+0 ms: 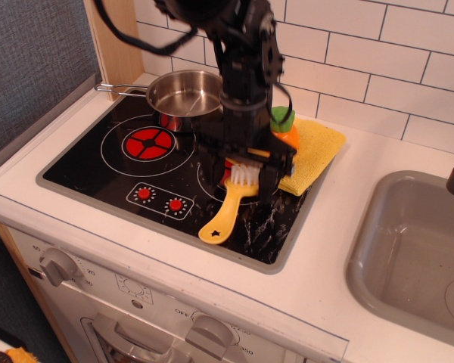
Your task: Move the brush to the right burner
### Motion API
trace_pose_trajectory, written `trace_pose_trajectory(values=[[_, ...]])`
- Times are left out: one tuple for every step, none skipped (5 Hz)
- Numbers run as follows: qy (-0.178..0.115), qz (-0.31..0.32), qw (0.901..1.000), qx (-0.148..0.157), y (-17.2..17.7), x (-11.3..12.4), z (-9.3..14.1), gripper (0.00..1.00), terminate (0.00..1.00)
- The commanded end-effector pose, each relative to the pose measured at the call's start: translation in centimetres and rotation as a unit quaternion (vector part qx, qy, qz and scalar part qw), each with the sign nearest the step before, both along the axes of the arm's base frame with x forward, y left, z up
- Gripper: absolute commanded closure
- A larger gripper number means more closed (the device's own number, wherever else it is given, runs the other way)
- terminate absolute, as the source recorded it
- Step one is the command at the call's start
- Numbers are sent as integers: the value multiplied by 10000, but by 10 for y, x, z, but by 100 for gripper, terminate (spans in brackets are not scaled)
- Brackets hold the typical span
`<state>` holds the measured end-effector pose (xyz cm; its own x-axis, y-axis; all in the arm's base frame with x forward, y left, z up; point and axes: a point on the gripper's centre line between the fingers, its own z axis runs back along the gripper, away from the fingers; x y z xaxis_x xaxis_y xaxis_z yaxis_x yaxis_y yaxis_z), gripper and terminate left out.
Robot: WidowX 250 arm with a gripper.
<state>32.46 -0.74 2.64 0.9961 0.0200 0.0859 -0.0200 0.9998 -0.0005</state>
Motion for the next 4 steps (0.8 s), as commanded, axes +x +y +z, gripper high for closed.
trace_pose_trajectory(values=[[-785,-224,9966,-125,8,-14,71,0,0],[-643,-315,9974,-127,13,-15,69,0,0],[-643,-315,9974,-127,13,-15,69,0,0],[-643,-315,9974,-127,13,-15,69,0,100]])
